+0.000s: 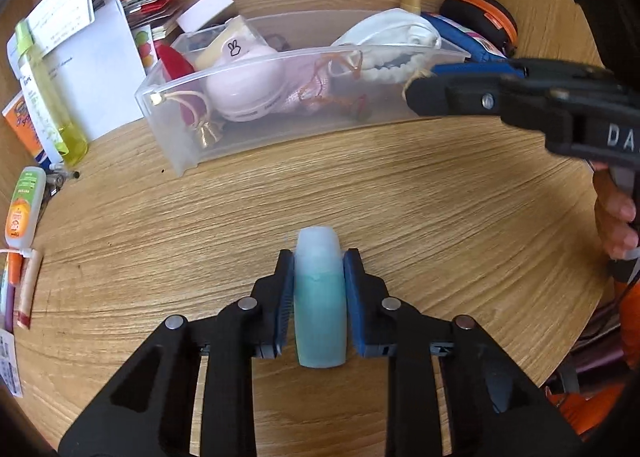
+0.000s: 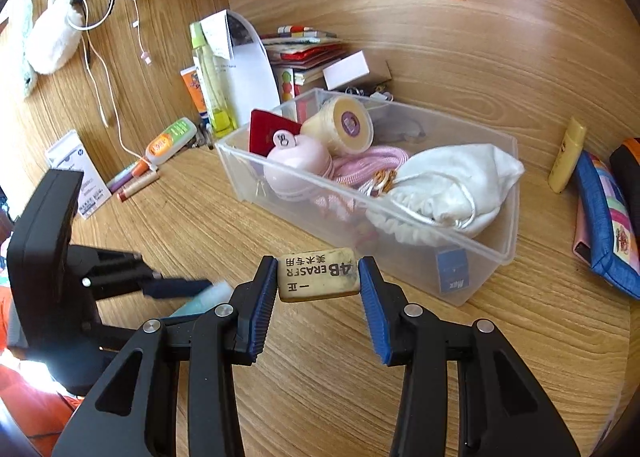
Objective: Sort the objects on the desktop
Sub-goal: 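Grasp the teal bottle with left gripper while right grasps the beige eraser, then carry the teal bottle with left gripper while right carries eraser into clear box, release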
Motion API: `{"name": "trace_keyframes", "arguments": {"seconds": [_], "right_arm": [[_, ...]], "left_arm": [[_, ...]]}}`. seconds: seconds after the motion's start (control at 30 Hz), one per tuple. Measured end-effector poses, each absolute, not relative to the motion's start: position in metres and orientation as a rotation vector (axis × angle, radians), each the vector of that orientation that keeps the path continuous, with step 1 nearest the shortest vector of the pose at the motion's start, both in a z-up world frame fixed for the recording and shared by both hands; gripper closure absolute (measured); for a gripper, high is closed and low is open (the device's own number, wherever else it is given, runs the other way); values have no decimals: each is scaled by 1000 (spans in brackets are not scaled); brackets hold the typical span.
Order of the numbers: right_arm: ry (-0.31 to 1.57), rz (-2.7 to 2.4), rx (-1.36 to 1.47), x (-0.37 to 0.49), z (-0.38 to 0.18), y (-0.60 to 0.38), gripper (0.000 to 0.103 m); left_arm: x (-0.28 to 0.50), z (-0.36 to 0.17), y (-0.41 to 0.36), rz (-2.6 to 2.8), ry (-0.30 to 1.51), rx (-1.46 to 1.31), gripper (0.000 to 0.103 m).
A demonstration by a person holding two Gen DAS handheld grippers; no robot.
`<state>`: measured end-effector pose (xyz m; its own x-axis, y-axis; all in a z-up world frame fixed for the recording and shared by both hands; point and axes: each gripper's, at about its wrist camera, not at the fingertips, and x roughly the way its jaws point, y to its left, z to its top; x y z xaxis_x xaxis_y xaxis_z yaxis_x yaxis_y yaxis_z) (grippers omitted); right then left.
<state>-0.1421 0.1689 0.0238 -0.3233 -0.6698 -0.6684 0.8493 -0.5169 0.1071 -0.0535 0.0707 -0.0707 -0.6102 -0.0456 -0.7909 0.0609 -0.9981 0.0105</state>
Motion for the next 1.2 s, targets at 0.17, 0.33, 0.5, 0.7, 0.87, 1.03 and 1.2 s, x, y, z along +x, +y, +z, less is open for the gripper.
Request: {"name": "trace_keyframes", "arguments": {"seconds": [0.17,0.33,0.5,0.7,0.87,1.03,1.2], "right_arm": [[310,-1980,800,-143,33,170,65],[283,-2012,780,-149,43,172,65],[252,-2050,754,-159,55,175,65],[189,-2101,762,-178,61,177,65],[172,-2125,776,-191,63,172,65],[165,-2144,805,-207,62,160,65],[202,-2192,819,-224,62,145,65]], "left_arm": [[-61,-69,71,-2764,51,1338,79],[-63,-51,60,-2788,114,1243,79],[-66,-20,48,-2823,137,1099,79],[-80,11,37,-2871,143,977,79],[-102,24,28,-2911,157,951,79],[-132,30,24,-2937,221,972,79],[-158,36,24,-2948,269,945,79]]}}
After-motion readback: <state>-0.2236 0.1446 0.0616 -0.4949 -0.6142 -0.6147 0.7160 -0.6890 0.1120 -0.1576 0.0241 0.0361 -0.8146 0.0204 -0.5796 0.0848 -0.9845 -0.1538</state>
